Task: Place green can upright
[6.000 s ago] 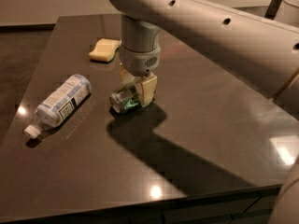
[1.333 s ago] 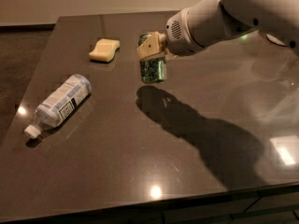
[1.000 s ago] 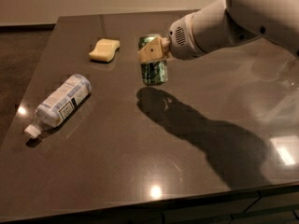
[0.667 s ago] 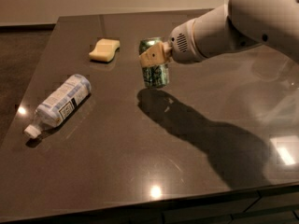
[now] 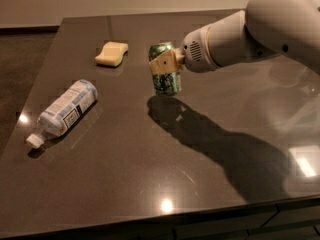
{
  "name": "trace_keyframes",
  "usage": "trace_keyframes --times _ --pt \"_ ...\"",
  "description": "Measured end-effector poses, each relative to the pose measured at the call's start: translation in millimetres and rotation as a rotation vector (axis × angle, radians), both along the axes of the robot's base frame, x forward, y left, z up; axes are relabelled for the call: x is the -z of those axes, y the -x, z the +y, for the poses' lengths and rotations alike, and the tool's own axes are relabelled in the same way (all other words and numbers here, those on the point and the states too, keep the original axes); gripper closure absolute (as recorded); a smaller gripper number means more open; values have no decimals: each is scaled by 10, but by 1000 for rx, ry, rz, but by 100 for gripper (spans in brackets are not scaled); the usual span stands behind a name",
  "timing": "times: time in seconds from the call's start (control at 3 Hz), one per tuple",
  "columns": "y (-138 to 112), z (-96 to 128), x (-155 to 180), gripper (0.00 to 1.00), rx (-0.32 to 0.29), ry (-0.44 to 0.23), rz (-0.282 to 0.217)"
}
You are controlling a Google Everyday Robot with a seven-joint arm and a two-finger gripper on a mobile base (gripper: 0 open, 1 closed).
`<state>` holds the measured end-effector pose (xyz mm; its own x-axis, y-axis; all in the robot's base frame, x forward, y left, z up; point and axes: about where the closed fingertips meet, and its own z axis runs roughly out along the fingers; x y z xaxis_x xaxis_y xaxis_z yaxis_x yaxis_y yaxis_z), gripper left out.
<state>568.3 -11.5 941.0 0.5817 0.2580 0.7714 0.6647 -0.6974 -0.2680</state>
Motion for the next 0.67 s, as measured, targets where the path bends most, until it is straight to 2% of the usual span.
trace_keyframes --times 0.67 --pt "54 -2 86 100 -79 -39 -176"
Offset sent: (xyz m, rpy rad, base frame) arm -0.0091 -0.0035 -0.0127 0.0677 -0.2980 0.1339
